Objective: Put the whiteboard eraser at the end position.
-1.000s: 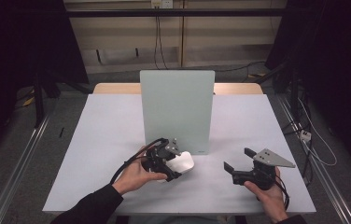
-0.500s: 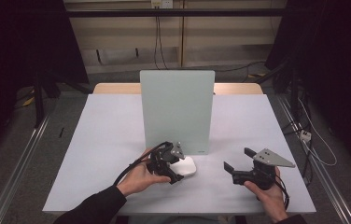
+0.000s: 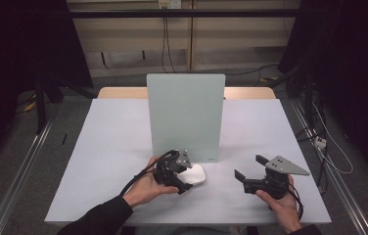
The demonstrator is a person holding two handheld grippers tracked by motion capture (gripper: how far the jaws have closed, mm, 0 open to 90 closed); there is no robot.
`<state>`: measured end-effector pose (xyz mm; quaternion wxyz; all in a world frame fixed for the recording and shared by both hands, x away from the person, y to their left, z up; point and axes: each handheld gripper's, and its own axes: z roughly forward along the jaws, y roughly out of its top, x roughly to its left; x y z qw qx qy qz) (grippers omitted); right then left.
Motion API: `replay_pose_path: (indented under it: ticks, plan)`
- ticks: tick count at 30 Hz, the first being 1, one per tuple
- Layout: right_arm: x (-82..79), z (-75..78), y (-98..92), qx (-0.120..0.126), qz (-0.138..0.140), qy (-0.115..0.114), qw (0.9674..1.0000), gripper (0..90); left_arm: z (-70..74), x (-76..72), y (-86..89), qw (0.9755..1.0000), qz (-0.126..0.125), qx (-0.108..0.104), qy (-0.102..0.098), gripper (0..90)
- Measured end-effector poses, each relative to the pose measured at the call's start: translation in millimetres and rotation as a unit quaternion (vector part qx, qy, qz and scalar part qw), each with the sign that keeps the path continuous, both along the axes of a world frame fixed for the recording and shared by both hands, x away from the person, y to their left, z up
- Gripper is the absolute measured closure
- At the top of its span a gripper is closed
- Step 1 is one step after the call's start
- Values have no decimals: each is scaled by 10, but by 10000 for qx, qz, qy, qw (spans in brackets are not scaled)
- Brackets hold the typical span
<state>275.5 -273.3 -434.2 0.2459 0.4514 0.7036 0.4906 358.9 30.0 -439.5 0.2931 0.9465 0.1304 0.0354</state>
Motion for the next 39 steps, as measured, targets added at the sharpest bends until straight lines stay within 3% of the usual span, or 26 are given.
replay_pose_path:
  ticks: [5, 8, 12, 14, 18, 20, 24, 29, 33, 36, 39]
  plan:
    - [-3, -5, -17, 14, -17, -5, 10000, 49, 22, 10, 11, 10000, 3, -75, -35, 228]
    - [-10, -2, -22, 22, -32, 5, 10000, 49, 33, 2, 16, 9998, 115, -179, -39, 134]
    - [-18, -3, -21, 15, -19, 2, 10000, 49, 88, -18, 33, 9993, 138, -348, -4, 96]
    - [-18, -3, -27, 22, -34, -1, 10000, 49, 132, -39, 47, 9987, 131, -477, -77, 60]
    - [-14, -6, -25, 15, -32, 12, 10000, 49, 199, -13, 124, 9964, 355, -716, -277, 58]
    - [-10, -4, -24, 17, -31, 7, 10000, 49, 224, 8, 179, 9949, 457, -860, -275, 63]
    - [-3, -5, -13, 12, -32, 18, 10000, 49, 243, 33, 267, 9886, 905, -1151, -350, 55]
    - [-9, -3, -12, 1, -22, 10, 10000, 49, 311, 56, 366, 9821, 1189, -1379, -472, 54]
    - [-6, -1, -11, 3, -33, 11, 10000, 49, 390, 38, 442, 9729, 1442, -1636, -768, 53]
    - [-9, -1, -7, -16, -23, 9, 10000, 49, 446, 28, 507, 9707, 1494, -1687, -839, 53]
    - [-13, 0, -13, -1, -44, 4, 10000, 49, 478, 14, 578, 9669, 1625, -1755, -887, 53]
